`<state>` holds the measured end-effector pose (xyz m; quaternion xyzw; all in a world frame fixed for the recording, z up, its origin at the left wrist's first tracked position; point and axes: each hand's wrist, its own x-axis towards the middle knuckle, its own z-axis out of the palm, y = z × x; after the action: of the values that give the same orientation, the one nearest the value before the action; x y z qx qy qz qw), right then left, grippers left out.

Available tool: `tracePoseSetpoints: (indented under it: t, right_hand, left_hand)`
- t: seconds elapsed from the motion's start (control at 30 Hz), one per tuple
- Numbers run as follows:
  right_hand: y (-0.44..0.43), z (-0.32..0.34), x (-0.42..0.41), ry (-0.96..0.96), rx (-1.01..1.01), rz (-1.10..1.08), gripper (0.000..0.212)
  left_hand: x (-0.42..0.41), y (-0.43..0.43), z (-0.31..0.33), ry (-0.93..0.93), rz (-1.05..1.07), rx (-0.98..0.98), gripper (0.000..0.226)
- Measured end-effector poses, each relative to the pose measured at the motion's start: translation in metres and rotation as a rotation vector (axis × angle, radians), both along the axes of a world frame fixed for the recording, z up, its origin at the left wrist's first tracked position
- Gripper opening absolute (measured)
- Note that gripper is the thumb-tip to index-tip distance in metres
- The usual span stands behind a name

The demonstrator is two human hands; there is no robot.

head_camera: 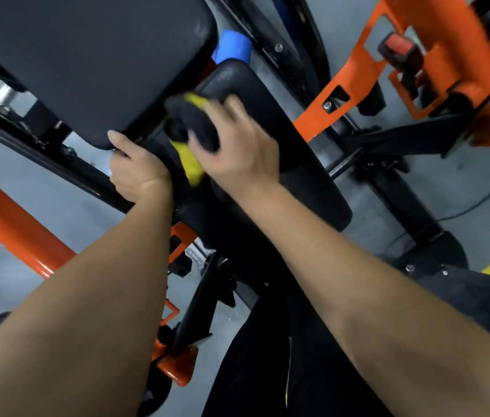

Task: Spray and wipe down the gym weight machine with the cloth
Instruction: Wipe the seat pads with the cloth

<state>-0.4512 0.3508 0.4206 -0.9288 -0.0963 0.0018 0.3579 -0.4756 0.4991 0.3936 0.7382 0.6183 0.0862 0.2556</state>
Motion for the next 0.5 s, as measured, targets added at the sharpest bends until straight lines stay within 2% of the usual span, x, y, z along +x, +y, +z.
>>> tracePoseSetpoints:
  t: [0.1,0.17,0.23,0.3,0.4,0.5]
  right_hand:
    - [0.044,0.005,0.041,0.008,-0.152,0.054,0.041]
    - [0.048,-0.006,0.035,-0.012,-0.155,0.06,0.04]
    - [0.034,-0.022,0.011,-0.068,-0.108,0.076,0.042]
    - [0.008,-0.043,-0.026,-0.093,-0.118,0.182,0.044]
    - [-0.042,-0.07,-0.086,-0.009,-0.222,0.334,0.041]
    - [-0.066,-0.076,-0.109,0.117,-0.257,0.385,0.035]
  left_hand:
    - [0.0,0.0,0.0,-0.004,-0.01,0.009,0.068]
    - [0.0,0.002,0.0,-0.008,-0.017,-0.005,0.068]
    - [0.0,0.004,0.0,-0.018,-0.031,-0.026,0.068]
    - [-0.001,0.004,0.0,-0.032,-0.04,-0.043,0.066]
    - [-0.002,0.003,-0.003,-0.061,-0.023,-0.037,0.061]
    - [-0.003,0.005,-0.008,-0.08,0.0,-0.038,0.063]
